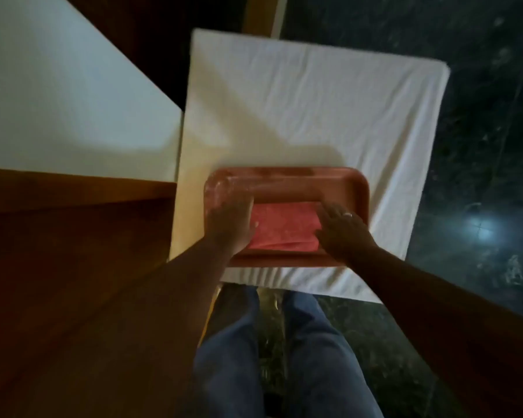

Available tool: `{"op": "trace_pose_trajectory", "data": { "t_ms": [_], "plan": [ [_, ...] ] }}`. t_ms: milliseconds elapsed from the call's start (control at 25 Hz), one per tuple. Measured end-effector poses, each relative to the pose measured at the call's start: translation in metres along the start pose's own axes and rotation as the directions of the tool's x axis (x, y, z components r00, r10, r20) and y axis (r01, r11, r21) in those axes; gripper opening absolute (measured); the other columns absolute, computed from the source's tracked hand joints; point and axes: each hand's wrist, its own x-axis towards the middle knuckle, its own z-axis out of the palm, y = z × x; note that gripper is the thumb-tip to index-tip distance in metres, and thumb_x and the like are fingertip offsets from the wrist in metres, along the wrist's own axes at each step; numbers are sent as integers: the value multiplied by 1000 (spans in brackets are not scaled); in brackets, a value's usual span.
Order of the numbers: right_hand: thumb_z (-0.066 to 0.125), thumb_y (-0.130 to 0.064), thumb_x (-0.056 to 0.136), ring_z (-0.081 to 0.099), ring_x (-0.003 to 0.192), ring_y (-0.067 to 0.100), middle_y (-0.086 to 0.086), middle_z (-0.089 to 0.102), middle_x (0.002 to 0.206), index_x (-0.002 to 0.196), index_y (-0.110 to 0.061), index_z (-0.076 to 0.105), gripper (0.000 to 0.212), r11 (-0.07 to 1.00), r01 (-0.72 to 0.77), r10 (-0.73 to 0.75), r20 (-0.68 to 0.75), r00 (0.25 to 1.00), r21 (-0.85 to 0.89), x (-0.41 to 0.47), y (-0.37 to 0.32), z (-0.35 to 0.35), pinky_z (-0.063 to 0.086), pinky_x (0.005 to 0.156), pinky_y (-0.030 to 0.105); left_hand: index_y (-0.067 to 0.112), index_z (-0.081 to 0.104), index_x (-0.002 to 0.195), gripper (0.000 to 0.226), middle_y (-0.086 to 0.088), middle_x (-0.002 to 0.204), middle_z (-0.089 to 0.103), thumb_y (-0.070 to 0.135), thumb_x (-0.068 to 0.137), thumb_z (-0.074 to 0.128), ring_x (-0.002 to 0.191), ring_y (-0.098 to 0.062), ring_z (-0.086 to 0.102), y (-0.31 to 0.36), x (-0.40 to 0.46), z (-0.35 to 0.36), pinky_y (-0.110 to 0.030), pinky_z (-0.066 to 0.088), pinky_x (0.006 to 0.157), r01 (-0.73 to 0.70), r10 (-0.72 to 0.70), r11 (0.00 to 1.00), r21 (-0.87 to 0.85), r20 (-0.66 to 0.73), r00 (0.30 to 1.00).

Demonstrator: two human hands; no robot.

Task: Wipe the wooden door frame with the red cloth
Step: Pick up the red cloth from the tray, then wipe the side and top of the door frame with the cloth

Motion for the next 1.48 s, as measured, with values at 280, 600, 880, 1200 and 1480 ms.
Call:
{"op": "trace_pose_trajectory", "data": {
  "t_ms": [280,600,880,1200,1480],
  "plan": [
    [62,-45,87,65,87,27,8,66,102,108,-19,59,34,996,-88,89,49,995,-24,27,-11,-3,42,68,32,31,61,99,26,-4,127,61,35,79,77,125,-29,57,-5,12,11,-38,44,98,-11,20,975,-221,38,999],
    [71,-27,75,68,102,34,15,69,113,123,-15,59,51,43,-146,211,134,968,988,-100,-13,-151,59,81,45,23,69,112,27,-10,115,75,26,86,75,107,-29,73,20,-110,-138,-42,62,90,102,-160,193,-976,71,985],
    [76,-38,80,73,85,22,1,73,100,116,-22,62,41,193,204,82,-223,971,960,-165,-87,-297,60,65,30,17,64,112,19,-6,105,72,23,95,67,99,-29,71,37,-250,-241,-39,59,76,-255,-494,126,-959,-284,822],
    [75,-35,82,68,72,17,0,70,79,85,-20,70,16,340,733,-14,-776,631,590,-214,-264,-452,57,64,37,17,62,98,17,2,90,69,2,92,65,71,-2,72,-32,-461,-364,-21,58,55,-563,-596,307,-768,-616,515],
    [59,-27,93,67,101,26,4,69,106,113,-16,62,23,312,698,180,-761,623,645,-249,-414,-497,53,85,30,22,56,94,46,-6,92,60,45,56,69,89,-27,59,-69,-543,-414,-50,51,79,-463,-630,545,-699,-706,323]
  ]
}}
